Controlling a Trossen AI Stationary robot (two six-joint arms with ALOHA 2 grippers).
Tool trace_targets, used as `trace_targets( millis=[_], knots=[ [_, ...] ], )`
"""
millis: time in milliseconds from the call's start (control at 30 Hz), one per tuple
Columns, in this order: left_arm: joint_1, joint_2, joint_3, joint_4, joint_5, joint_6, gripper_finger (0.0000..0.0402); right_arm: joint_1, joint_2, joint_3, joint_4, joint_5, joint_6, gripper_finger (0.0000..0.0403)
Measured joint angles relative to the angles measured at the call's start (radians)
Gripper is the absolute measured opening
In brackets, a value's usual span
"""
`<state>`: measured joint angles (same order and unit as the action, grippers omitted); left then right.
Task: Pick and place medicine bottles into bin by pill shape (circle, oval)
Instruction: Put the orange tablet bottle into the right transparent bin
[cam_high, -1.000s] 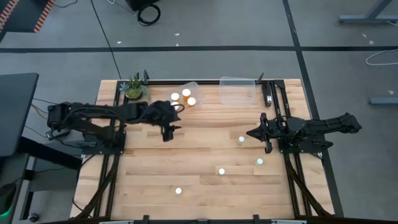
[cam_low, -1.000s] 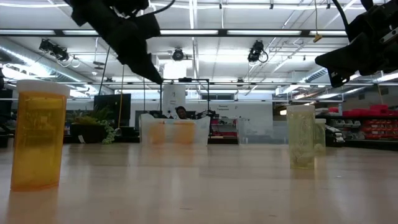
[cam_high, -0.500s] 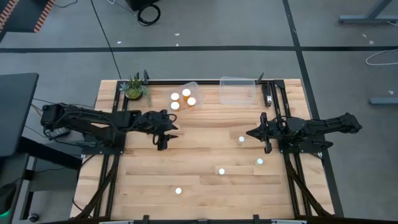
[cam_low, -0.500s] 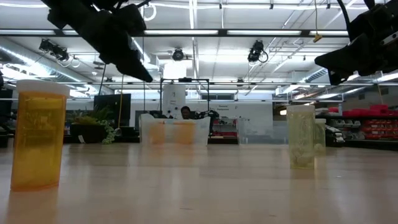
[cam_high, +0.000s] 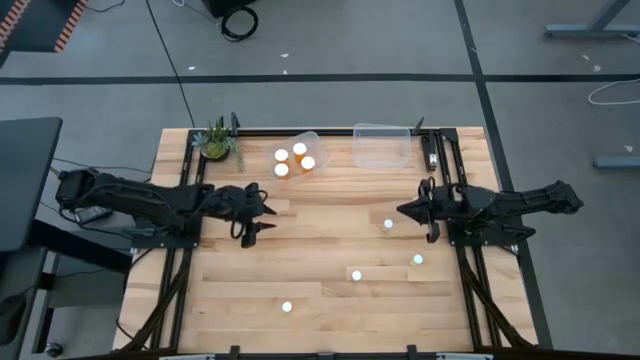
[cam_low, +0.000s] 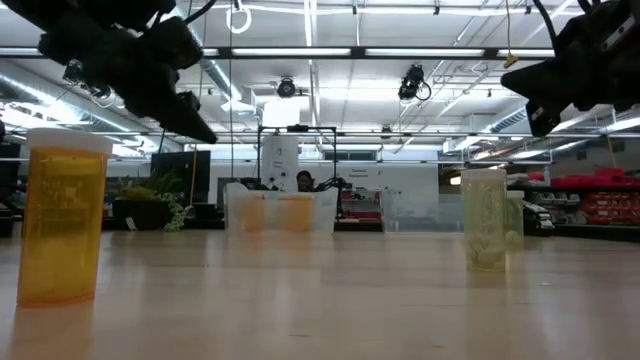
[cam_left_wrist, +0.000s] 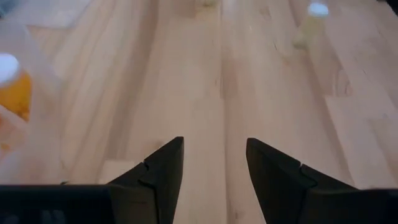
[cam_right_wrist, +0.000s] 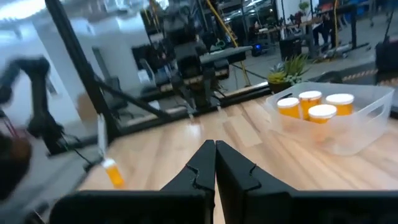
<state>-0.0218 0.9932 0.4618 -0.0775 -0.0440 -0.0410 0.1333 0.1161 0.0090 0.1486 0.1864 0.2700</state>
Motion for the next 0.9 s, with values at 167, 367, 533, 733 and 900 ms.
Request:
trace_targets(
  millis=[167,367,533,733,900],
  knots=[
    [-0.063,-0.013,-0.057,-0.005,0.024,-0.001,0.0183,0.000,0.034,0.001,0.025,0.000,0.068,0.0019],
    [-0.162,-0.003,-0.080,-0.013,0.048,-0.064,0.0189,0.000,0.135,0.001,0.080,0.024,0.078,0.0019],
    [-0.250,0.017,-0.080,0.003,0.048,-0.137,0.0200,0.000,0.238,0.001,0.187,0.039,0.077,0.0019],
    [-0.335,0.071,-0.079,0.026,0.003,-0.208,0.0211,0.000,0.346,0.001,0.254,0.038,0.112,0.0019],
    [-0.396,0.137,-0.079,0.076,-0.045,-0.236,0.0208,0.000,0.424,0.001,0.327,0.022,0.127,0.0019]
  ],
)
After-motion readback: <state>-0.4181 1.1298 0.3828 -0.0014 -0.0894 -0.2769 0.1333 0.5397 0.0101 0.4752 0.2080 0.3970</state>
